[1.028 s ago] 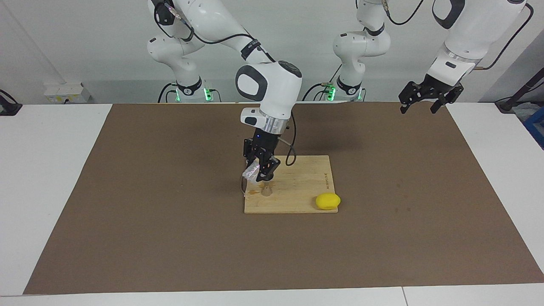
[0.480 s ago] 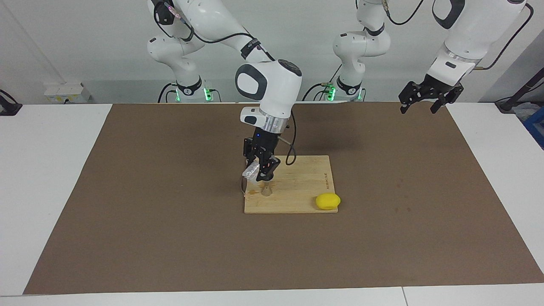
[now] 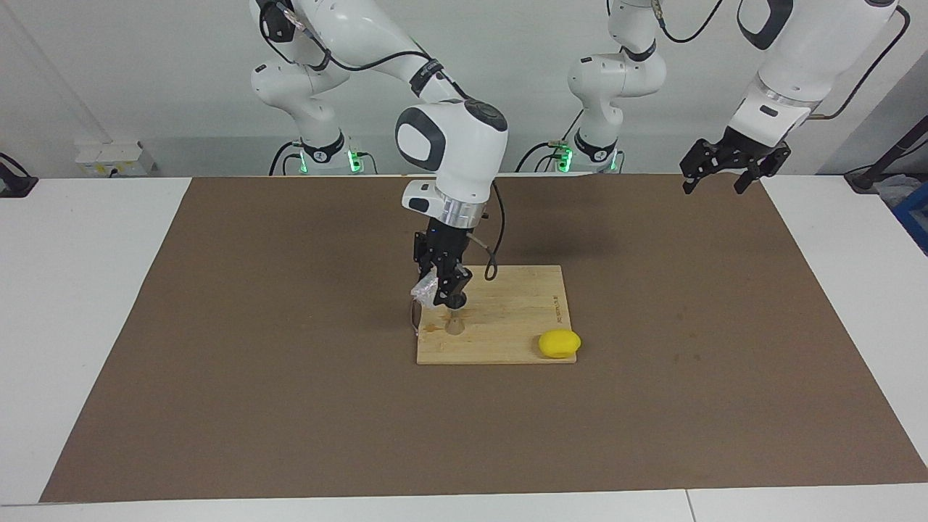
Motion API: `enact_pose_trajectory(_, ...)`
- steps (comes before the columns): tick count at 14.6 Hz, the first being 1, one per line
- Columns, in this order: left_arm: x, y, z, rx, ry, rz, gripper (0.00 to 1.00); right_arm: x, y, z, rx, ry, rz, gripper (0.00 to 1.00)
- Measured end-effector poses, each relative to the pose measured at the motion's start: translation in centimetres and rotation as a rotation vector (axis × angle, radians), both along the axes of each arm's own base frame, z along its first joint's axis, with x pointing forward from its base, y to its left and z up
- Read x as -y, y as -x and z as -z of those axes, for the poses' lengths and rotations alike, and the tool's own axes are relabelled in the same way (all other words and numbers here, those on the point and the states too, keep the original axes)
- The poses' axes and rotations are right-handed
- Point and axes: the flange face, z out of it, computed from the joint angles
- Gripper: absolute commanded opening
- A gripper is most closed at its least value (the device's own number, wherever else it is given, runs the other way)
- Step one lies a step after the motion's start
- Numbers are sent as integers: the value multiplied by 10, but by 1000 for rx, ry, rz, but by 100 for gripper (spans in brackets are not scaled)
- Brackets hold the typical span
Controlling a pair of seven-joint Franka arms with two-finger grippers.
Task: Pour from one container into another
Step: 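Turn the clear cup upright and lift it away with the right gripper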
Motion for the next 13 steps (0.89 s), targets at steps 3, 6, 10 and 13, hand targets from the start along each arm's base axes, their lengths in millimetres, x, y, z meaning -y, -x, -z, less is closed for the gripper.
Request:
enact_pose_trajectory(3, 0, 0, 0, 0, 0, 0, 100, 11, -6, -1, -29, -56, 75, 0)
enact_pose_trajectory(6, 0, 0, 0, 0, 0, 0, 100, 29, -14, 0, -76, -112, 143, 0)
enact_pose_trajectory(10, 0, 0, 0, 0, 0, 0, 100, 62, -31, 0, -143, -228, 259, 0)
enact_pose_trajectory(13, 0, 0, 0, 0, 0, 0, 100, 103, -48, 5, -201, -329, 377, 0)
